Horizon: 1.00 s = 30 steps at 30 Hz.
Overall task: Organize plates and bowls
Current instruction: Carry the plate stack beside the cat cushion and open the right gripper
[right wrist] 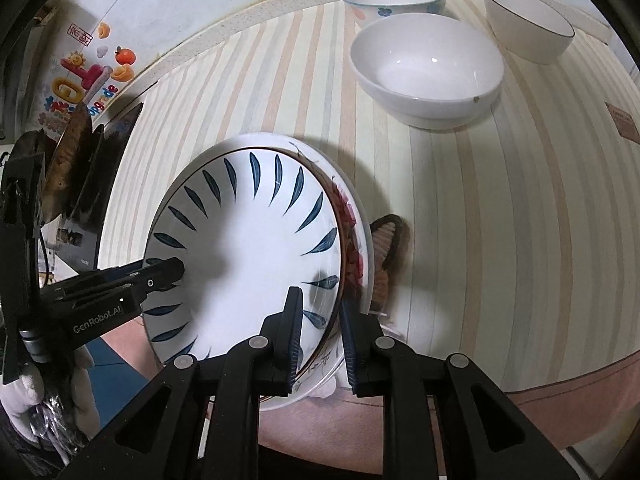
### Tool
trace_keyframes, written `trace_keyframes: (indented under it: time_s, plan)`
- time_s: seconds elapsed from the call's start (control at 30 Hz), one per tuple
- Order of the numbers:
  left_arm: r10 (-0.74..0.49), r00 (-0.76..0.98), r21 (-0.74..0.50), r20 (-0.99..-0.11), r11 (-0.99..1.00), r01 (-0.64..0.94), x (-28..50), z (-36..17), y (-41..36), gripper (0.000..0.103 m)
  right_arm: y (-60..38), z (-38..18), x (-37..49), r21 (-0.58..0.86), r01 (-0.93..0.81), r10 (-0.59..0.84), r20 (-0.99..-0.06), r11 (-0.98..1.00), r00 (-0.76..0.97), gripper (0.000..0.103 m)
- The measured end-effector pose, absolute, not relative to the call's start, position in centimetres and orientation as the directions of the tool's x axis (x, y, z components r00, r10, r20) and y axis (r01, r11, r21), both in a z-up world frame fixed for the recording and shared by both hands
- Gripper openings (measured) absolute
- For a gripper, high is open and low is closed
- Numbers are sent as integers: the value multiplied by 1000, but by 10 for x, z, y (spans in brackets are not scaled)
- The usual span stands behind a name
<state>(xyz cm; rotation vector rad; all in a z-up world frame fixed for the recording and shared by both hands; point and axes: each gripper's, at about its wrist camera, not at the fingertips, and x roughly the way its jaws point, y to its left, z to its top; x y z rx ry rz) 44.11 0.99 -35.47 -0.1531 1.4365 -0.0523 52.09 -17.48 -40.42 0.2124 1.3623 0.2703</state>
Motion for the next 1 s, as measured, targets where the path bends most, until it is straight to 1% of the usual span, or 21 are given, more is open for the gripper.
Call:
trace_keyframes:
  time_s: [0.1, 0.27, 0.43, 0.6, 0.73, 1.0]
  plan:
    - [-115, 145, -125, -983, 990, -66, 436, -352, 11, 31, -178, -405, 520, 330, -55, 334, -926, 943, 174, 22]
    - [-100, 169, -113, -981, 991, -74, 426, -340, 11, 31, -176, -402, 514, 327, -57, 332, -928, 943, 167, 23]
    - [-84, 245, -94, -966, 995, -29, 401, -303, 2, 31, -177, -385, 501, 309, -75, 318, -931, 948, 180, 23]
    - [-101, 331, -97, -938, 995, 30, 367, -253, -10, 31, -173, -340, 473, 291, -98, 306, -924, 952, 230, 23]
    - [-109, 372, -93, -922, 994, 59, 351, -222, -10, 31, -171, -297, 440, 291, -108, 310, -905, 950, 289, 27]
    - [-134, 413, -107, -901, 990, 87, 317, -183, 0, 31, -159, -234, 388, 264, -117, 289, -875, 957, 387, 27]
